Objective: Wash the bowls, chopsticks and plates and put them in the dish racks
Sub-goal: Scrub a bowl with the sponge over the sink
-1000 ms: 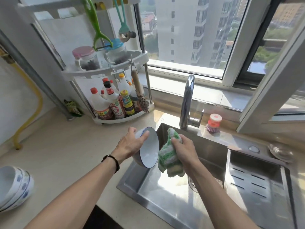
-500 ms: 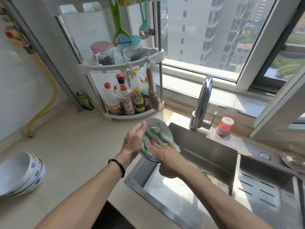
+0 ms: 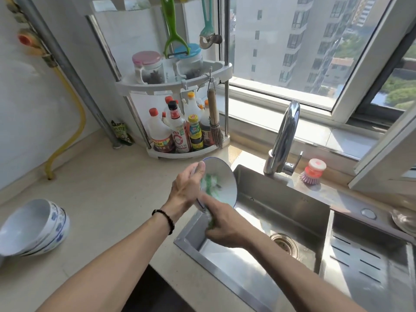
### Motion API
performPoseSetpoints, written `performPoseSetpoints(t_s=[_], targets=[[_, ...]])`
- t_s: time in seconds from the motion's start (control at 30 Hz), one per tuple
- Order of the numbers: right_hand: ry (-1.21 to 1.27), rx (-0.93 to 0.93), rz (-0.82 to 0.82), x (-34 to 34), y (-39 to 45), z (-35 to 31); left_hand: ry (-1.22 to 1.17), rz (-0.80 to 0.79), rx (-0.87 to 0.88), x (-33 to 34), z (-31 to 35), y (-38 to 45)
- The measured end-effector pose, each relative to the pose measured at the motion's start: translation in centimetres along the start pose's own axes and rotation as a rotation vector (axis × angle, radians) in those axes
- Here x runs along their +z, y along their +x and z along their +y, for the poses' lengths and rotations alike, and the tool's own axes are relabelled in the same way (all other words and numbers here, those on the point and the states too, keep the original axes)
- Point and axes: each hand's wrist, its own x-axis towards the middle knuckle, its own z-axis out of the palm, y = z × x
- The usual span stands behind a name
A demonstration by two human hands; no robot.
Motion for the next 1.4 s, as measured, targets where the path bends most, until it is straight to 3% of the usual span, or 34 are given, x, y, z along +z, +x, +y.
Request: performPoseSetpoints(t_s=[0.07,0.13,0.27,0.33,0.4,0.43,0.57,0.63,0.73,0.8,0.9,1.03,1.13,1.17,1.23,1.3,1.4], targets=[[-0.328,-0.050,-0.001,-0.5,-0.1,2.1,0.013,-0.133,-0.026,-1.0,0.0,0.3],[-0.414,-0.018,0.073,-0.5,0.3,2.3,0.030,-0.135,-0.020,-1.0,-0.1,0.5],[0.097,0.007,0.041,0.8,0.5,-1.2,0.128,-0.009,0.018,-0.5,0.3,0.5],[-0.031,-0.037,0.012,0.7,0.2,0.3,0.161,-0.112,0.007,-1.3,0.2,0.6],[-0.381,-0.034,0.003,-0.1,0.5,2.1,0.150,-0.205,-0.036,-2.3,0.1,0.7],[-0.427,-0.010,0.035,-0.1,0.7,2.0,0.131,-0.192,-0.046,-2.2,0.1,0.8],[0.056,0.074,0.048,0.3,1.4,-1.8,0.097,0.003,0.009,-1.4,0.3,0.9],[-0.065,-0.074,0.075,0.3,1.0,-0.6,0.083,-0.122,-0.039,-2.4,0.6,0.9],[-0.467,-0.207,0.093,-0.2,0.5,2.0,0.118,-0.357,-0.222,-4.4,1.9,0.9],[-0.504,-0.241,0.133,0.0,0.8,2.0,0.115,-0.379,-0.301,-4.8,2.5,0.9],[-0.535,-0.182,0.268,-0.1,1.3,0.3,-0.098,-0.206,-0.287,-4.3,2.2,0.0],[-0.363,0.024,0.387,-0.8,2.8,-3.1,-0.327,0.011,-0.085,-1.5,1.4,-2.1],[-0.069,-0.062,0.211,-0.2,2.4,-4.4,-0.324,0.147,0.024,-2.2,2.0,-1.7],[-0.106,-0.098,0.121,-0.3,2.1,-3.7,-0.294,0.108,0.049,-3.0,2.2,-1.4],[-0.422,-0.176,0.034,-1.3,1.7,-1.4,-0.248,-0.014,0.062,-4.3,2.3,-1.2],[-0.495,-0.153,0.043,-1.9,2.2,-1.2,-0.250,0.032,0.063,-4.2,2.4,-1.6],[0.022,-0.101,0.070,-0.8,2.4,-4.4,-0.290,0.203,0.069,-3.2,2.1,-1.9]])
